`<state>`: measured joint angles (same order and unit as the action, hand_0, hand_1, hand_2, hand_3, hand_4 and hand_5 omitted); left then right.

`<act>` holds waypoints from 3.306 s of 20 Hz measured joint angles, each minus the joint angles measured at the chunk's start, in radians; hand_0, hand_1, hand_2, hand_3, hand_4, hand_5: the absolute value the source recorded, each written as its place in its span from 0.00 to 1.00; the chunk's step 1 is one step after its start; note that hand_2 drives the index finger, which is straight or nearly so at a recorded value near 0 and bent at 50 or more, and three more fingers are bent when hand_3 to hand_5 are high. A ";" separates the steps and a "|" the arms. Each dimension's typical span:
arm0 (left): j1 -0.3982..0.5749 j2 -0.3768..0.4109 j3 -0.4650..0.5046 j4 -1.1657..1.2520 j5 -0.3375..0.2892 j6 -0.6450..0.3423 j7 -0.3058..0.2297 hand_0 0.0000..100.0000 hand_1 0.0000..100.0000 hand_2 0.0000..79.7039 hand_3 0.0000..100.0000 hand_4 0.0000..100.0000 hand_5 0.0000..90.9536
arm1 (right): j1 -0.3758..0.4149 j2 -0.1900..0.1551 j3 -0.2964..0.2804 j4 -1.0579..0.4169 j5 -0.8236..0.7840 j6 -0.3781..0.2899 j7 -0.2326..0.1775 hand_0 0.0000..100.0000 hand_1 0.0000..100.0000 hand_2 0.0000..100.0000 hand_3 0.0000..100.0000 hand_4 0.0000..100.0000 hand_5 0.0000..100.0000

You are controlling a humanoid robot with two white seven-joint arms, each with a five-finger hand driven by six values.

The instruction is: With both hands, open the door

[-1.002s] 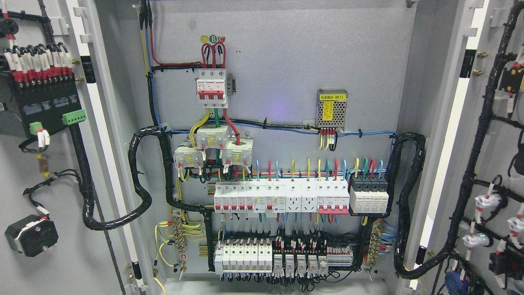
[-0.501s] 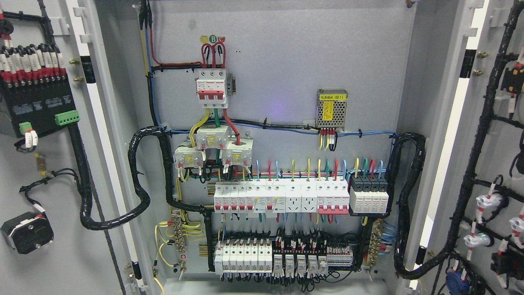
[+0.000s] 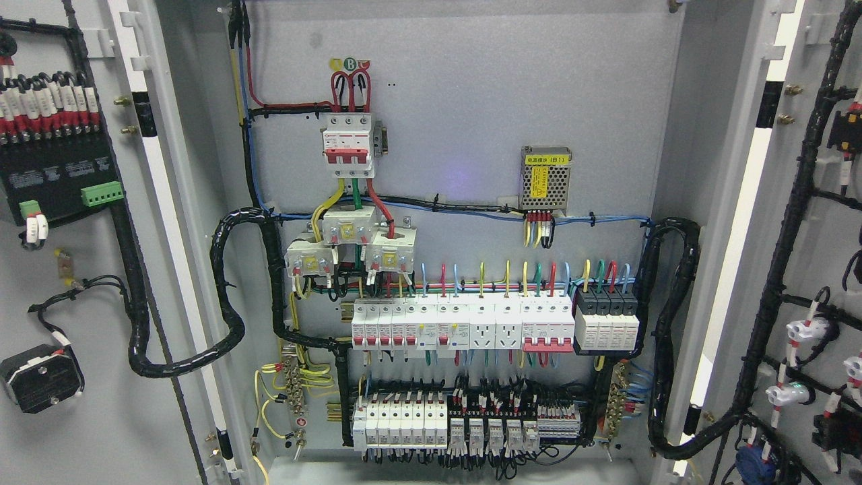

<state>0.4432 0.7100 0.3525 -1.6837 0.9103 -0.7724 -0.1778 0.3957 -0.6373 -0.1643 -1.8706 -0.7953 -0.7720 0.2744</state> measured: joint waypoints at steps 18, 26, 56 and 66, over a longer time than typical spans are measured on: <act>-0.108 0.016 0.013 0.172 0.022 0.080 -0.001 0.00 0.00 0.00 0.00 0.03 0.00 | -0.010 -0.038 -0.012 0.017 -0.007 -0.002 0.003 0.00 0.00 0.00 0.00 0.00 0.00; -0.138 0.019 0.011 0.247 0.022 0.101 -0.001 0.00 0.00 0.00 0.00 0.03 0.00 | -0.001 -0.053 -0.009 0.012 -0.009 -0.012 0.027 0.00 0.00 0.00 0.00 0.00 0.00; -0.070 0.027 -0.052 0.150 0.011 0.017 0.001 0.00 0.00 0.00 0.00 0.03 0.00 | -0.004 -0.095 0.077 -0.013 -0.001 -0.014 0.035 0.00 0.00 0.00 0.00 0.00 0.00; 0.003 0.020 -0.175 0.045 -0.145 0.001 -0.002 0.00 0.00 0.00 0.00 0.03 0.00 | 0.003 -0.065 0.208 -0.001 0.048 -0.013 0.037 0.00 0.00 0.00 0.00 0.00 0.00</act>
<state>0.4461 0.7303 0.1775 -1.6385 0.7654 -0.7714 -0.1798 0.3983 -0.7023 0.0441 -1.8712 -0.7470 -0.7854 0.3116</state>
